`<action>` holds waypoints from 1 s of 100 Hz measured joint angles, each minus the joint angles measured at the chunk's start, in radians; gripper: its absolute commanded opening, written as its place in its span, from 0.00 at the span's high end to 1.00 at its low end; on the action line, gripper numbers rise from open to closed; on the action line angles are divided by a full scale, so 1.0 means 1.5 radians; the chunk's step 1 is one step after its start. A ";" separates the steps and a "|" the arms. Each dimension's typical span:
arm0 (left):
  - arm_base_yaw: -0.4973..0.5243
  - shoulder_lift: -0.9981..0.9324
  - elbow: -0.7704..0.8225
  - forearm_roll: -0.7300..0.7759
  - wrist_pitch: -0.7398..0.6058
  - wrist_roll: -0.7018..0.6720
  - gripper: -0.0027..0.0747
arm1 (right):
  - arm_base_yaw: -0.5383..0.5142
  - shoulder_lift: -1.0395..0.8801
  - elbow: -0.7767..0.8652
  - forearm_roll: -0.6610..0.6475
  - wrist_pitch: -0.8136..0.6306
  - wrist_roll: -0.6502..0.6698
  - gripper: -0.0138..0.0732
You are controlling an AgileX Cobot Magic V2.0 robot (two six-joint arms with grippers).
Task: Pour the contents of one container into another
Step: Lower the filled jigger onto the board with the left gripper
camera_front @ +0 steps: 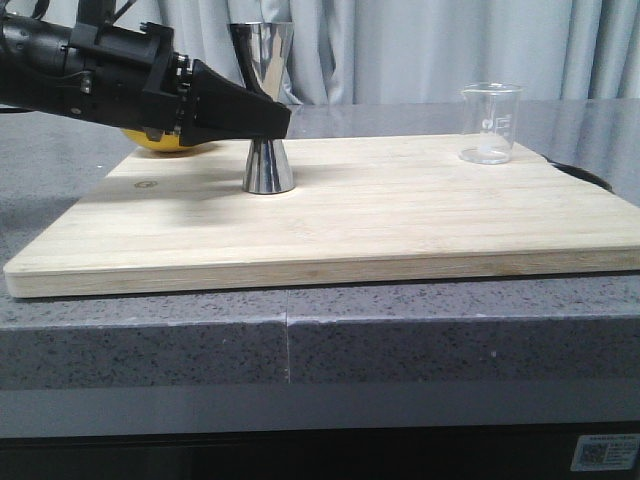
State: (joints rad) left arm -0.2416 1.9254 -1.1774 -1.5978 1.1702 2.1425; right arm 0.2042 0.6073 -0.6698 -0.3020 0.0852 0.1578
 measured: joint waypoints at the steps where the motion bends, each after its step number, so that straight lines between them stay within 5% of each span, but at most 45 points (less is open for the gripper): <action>1: 0.000 0.000 0.000 0.000 0.000 0.000 0.88 | 0.000 0.000 0.000 0.000 0.000 0.000 0.32; 44: 0.000 0.000 0.000 0.003 0.000 0.001 0.87 | 0.000 0.000 0.000 0.000 -0.004 0.000 0.32; 100: 0.000 -0.001 0.000 0.028 0.001 -0.005 0.60 | 0.000 0.000 0.000 0.000 -0.004 0.000 0.32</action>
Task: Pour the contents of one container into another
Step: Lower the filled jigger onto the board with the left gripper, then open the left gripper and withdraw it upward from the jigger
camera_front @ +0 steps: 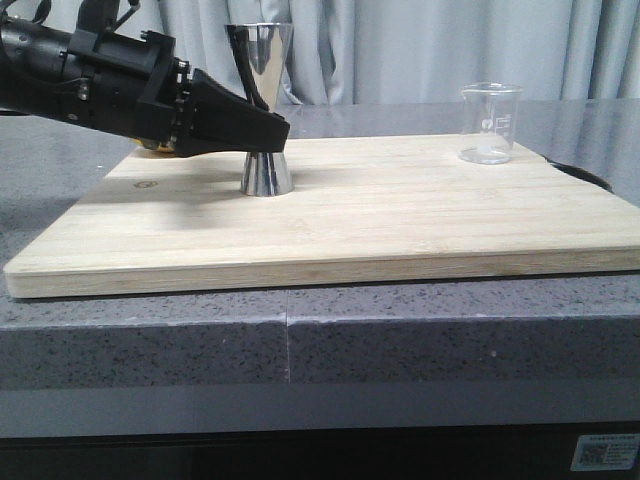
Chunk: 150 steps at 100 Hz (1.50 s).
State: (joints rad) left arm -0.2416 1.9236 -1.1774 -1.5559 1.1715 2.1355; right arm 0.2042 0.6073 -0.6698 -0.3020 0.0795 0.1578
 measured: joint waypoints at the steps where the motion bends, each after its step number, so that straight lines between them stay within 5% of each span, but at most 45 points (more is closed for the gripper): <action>1: 0.000 0.000 0.000 0.001 0.000 0.000 0.60 | 0.000 0.000 0.000 0.000 0.000 0.000 0.32; 33: 0.000 0.000 0.000 0.004 0.000 -0.013 0.39 | 0.000 0.000 0.000 0.000 0.000 0.000 0.32; 150: 0.037 -0.025 0.000 0.054 -0.001 -0.060 0.39 | 0.000 0.000 0.000 0.000 -0.004 0.000 0.32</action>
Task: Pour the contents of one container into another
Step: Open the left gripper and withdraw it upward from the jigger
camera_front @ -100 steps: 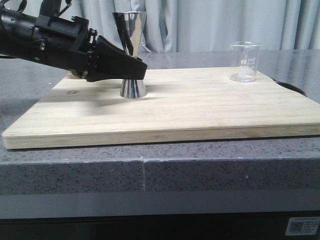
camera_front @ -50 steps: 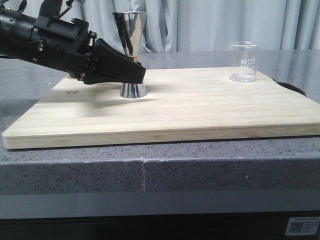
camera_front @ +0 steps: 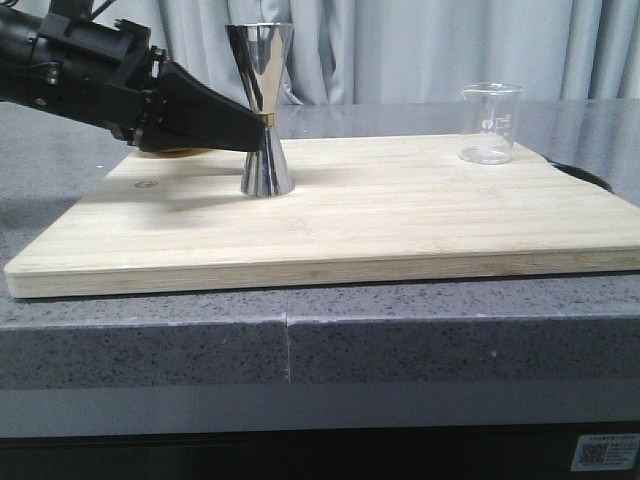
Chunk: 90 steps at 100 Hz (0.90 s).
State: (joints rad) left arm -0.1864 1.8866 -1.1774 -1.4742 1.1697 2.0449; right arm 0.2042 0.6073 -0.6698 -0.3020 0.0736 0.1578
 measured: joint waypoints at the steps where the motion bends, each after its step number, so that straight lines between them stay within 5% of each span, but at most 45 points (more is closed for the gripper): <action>1: 0.000 0.000 0.000 0.000 0.000 -0.002 0.39 | 0.000 0.000 0.000 0.000 0.000 0.000 0.32; 90: 0.102 -0.212 0.000 0.100 0.008 -0.165 0.39 | 0.000 0.000 0.000 0.000 0.005 0.000 0.32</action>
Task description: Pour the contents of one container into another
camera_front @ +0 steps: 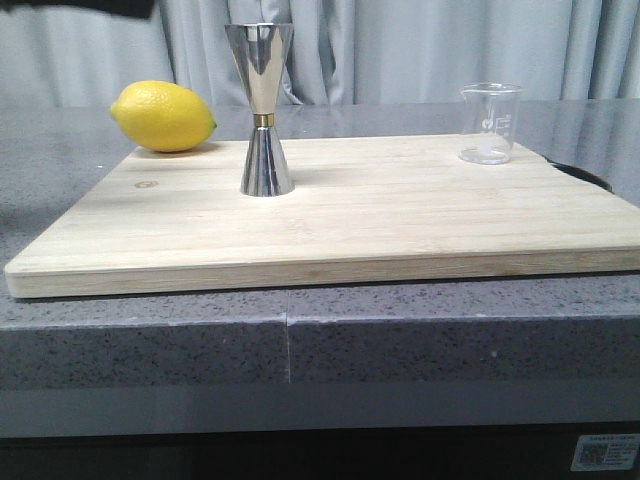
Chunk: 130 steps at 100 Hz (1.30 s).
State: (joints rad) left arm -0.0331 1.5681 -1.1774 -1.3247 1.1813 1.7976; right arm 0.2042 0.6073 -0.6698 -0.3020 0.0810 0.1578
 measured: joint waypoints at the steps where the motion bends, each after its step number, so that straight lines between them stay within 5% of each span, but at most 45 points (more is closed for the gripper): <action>1: 0.002 -0.004 0.000 -0.001 0.000 -0.001 0.39 | 0.000 0.000 0.000 0.000 0.001 0.000 0.32; 30: 0.030 -0.186 0.001 -0.069 -0.013 -0.073 0.40 | 0.000 0.000 0.000 0.000 0.014 0.000 0.32; 67: 0.033 -0.437 0.041 0.045 -0.337 -0.279 0.40 | 0.000 0.000 0.000 -0.010 0.044 0.000 0.32; 91: 0.033 -0.590 0.164 0.127 -0.498 -0.414 0.40 | 0.000 -0.001 -0.045 -0.041 0.149 0.000 0.32; 130: 0.033 -0.731 0.374 0.156 -0.565 -0.439 0.43 | 0.000 -0.145 -0.084 -0.088 0.292 0.000 0.32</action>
State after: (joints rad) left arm 0.0157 0.4723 -0.6171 -1.0913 0.3337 1.1399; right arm 0.2042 0.3899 -0.7965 -0.4343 0.5187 0.1578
